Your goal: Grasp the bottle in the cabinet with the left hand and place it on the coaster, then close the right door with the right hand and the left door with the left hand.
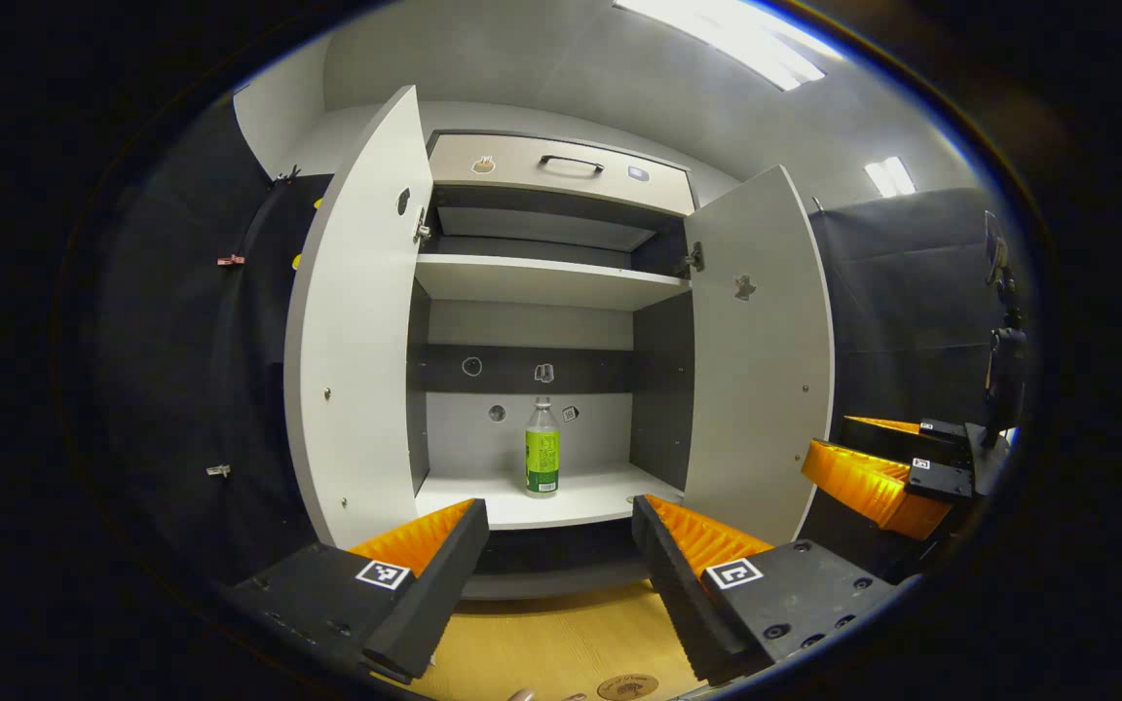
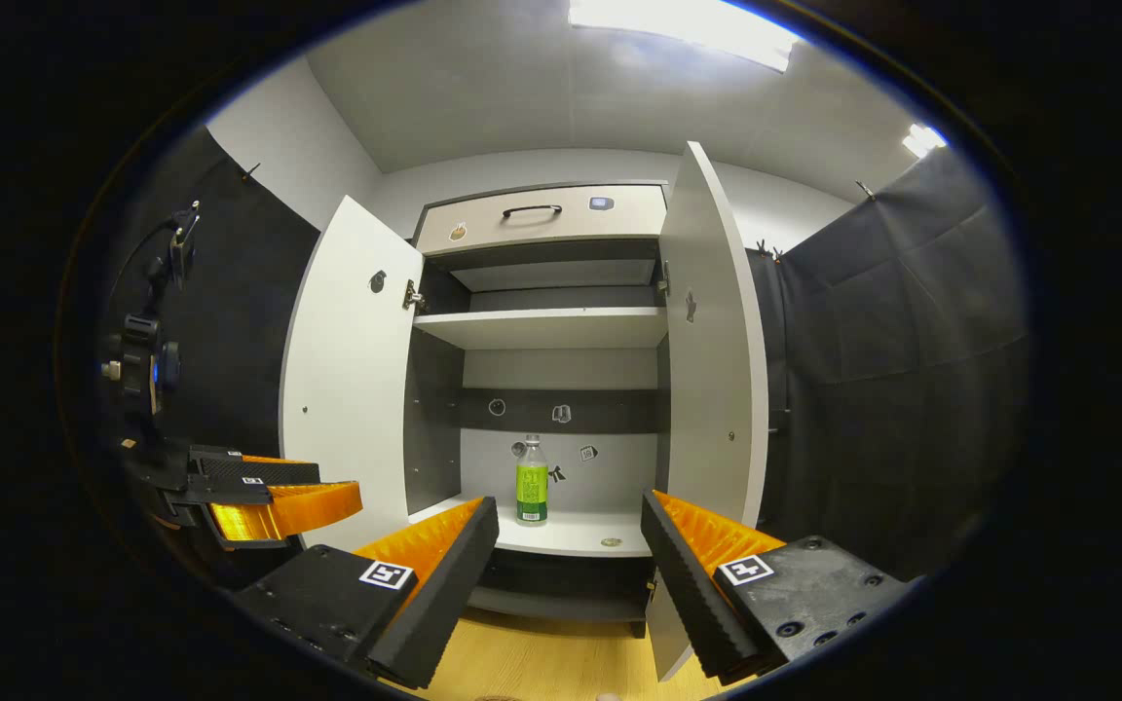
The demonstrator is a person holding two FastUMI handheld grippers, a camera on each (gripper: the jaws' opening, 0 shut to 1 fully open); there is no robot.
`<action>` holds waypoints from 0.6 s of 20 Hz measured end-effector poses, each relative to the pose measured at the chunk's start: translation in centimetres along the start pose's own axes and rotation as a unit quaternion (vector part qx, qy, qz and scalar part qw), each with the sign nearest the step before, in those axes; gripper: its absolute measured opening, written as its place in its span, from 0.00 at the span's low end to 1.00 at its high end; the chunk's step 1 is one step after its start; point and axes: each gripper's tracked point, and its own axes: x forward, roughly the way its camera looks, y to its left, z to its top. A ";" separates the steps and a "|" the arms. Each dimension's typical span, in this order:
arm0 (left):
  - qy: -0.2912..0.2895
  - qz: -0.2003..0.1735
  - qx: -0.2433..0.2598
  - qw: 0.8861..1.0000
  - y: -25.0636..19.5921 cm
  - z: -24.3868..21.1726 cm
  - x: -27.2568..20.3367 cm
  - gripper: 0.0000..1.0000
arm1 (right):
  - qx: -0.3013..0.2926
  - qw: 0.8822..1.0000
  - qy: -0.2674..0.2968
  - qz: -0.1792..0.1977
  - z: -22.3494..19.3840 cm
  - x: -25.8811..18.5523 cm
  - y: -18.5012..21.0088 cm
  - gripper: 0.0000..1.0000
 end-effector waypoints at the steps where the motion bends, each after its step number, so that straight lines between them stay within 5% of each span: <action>1: 0.001 -0.006 0.001 1.000 0.0 0.0 0.0 0.94 | -0.002 1.000 0.000 -0.003 0.0 -0.2 0.2 0.98; 12: -0.007 -0.032 -0.006 0.999 0.1 -0.5 5.1 0.95 | -0.033 0.999 0.006 0.000 -0.8 1.4 0.8 0.98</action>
